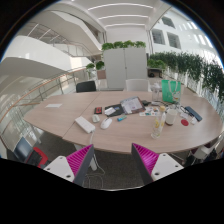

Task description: Pour water

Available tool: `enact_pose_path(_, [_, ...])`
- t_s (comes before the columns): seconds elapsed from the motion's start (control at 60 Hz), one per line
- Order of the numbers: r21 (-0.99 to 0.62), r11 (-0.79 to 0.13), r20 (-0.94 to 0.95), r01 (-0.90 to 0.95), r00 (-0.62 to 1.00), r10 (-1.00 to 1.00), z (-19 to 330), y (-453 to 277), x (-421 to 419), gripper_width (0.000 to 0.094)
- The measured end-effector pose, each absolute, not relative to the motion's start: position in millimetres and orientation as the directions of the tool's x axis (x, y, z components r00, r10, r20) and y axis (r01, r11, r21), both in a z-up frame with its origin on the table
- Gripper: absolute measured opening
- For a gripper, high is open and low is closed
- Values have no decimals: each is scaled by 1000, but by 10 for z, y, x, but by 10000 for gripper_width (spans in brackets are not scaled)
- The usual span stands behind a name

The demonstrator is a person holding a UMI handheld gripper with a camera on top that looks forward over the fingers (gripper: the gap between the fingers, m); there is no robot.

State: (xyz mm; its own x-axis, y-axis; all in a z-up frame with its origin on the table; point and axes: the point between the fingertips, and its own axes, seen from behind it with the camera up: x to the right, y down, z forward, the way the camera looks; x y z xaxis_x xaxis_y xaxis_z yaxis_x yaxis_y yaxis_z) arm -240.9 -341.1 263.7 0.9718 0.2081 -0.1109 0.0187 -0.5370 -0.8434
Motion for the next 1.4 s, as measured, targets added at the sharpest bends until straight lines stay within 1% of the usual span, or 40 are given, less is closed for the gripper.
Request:
enact_pose_path(0.167, [-854,-520,-78,19,983,164,2488,-3192,-2030,825])
enact_pose_path(0.267, [-889,-457,-80,-12,988,129,2366,-2885,-1626,823])
enact_pose_path(0.383, [-909,-416,-56,-21,996,73,2024,-2408,-1051,823])
enact_pose_path(0.5, [-941,-338,22,28,1000,23,1668,-1696,-558,826])
enact_pose_path(0.633, [-963,-270,10,17,1000,28,1251,-829,-377,825])
enact_pose_path(0.733, [-966,-258,28,30,1000,12,927,-290,-246,824])
enact_pose_path(0.817, [-973,-226,33,36,999,20,820,43,-218,814])
enact_pose_path(0.833, [-975,-220,34,39,999,26,804,92,-228,796])
enact_pose_path(0.85, [-975,-220,36,42,999,35,775,136,-246,756])
enact_pose_path(0.867, [-973,-224,37,47,998,47,733,178,-270,684])
enact_pose_path(0.883, [-971,-235,38,52,997,64,680,209,-301,578])
enact_pose_path(0.9, [-967,-247,39,56,997,73,639,231,-312,550])
enact_pose_path(0.933, [-975,-220,29,44,997,73,693,283,-317,547])
enact_pose_path(1.05, [-978,-202,39,50,997,60,707,332,-269,478])
enact_pose_path(1.133, [-971,-235,24,40,997,72,661,385,-330,410])
enact_pose_path(1.2, [-957,-289,-4,23,996,92,655,417,-371,386])
enact_pose_path(1.25, [-942,-335,-74,-30,990,120,664,532,-535,388])
enact_pose_path(1.333, [-915,-342,-275,-213,951,142,1123,606,-515,388])
enact_pose_path(1.4, [-850,-349,-459,-395,880,122,1460,791,-420,389])
